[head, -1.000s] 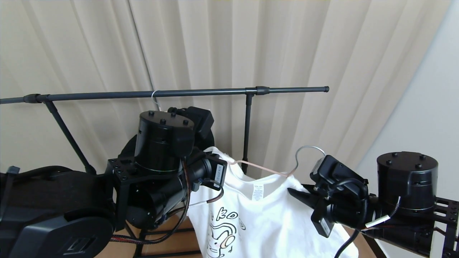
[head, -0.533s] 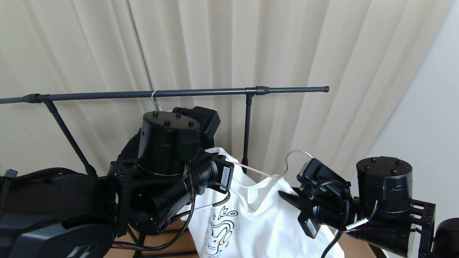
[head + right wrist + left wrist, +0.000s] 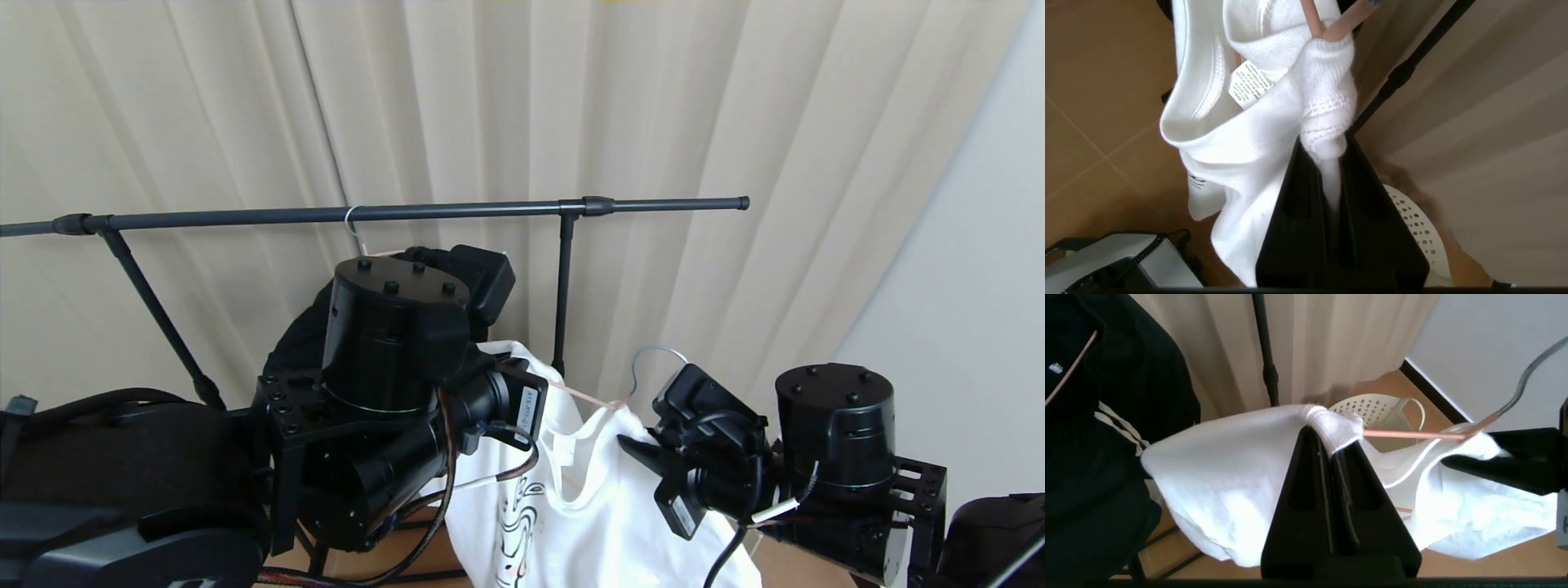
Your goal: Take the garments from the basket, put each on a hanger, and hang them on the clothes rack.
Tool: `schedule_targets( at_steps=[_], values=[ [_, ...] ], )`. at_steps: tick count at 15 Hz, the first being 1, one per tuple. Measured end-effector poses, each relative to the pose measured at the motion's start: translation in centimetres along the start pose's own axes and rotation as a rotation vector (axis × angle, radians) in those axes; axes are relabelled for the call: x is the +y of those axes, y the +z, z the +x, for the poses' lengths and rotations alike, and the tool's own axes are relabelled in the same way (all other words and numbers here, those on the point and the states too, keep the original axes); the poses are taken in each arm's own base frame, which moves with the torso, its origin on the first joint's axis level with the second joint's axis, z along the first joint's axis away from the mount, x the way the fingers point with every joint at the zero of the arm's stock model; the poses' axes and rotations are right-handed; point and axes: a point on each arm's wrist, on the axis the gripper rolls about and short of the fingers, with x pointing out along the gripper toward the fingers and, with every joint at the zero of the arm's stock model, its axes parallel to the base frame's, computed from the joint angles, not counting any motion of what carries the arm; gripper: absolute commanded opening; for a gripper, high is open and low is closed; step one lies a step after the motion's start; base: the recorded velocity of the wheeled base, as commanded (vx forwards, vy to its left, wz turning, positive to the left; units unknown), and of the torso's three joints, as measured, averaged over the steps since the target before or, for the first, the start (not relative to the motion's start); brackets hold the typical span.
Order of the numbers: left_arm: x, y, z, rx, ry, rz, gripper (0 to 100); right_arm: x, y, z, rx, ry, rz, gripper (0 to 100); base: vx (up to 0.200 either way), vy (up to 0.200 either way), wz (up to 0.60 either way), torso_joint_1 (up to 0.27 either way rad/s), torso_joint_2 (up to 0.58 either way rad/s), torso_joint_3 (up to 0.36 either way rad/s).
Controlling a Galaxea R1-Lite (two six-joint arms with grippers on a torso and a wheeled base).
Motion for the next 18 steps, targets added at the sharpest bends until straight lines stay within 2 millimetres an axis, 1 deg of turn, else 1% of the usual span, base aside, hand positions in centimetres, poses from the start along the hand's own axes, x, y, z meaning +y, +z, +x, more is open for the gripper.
schedule_targets(
  at_steps=[4,9,13,16,18],
  values=[
    [-0.4,0.4,-0.1,-0.015,-0.014,-0.002,0,0.8,-1.0,1.3,0.026,0.012,-0.002,0,0.000,0.000,0.00,0.000,0.00,0.000],
    [-0.7,0.6,-0.3,-0.025,-0.024,-0.001,0,1.2,-1.7,2.4,0.063,0.024,0.011,0,0.000,0.000,0.00,0.000,0.00,0.000],
    [-0.9,0.7,-0.4,-0.028,-0.029,-0.001,0,1.5,-1.1,2.9,0.046,0.000,0.094,0,0.000,0.000,0.00,0.000,0.00,0.000],
    [-0.9,0.7,-0.4,-0.028,-0.029,0.000,0,1.5,-0.3,3.0,-0.027,-0.007,0.116,0,0.000,0.000,0.00,0.000,0.00,0.000],
    [-0.9,0.7,-0.4,-0.029,-0.029,0.000,0,1.4,0.3,3.1,-0.108,-0.016,0.132,0,0.000,0.000,0.00,0.000,0.00,0.000]
  ],
)
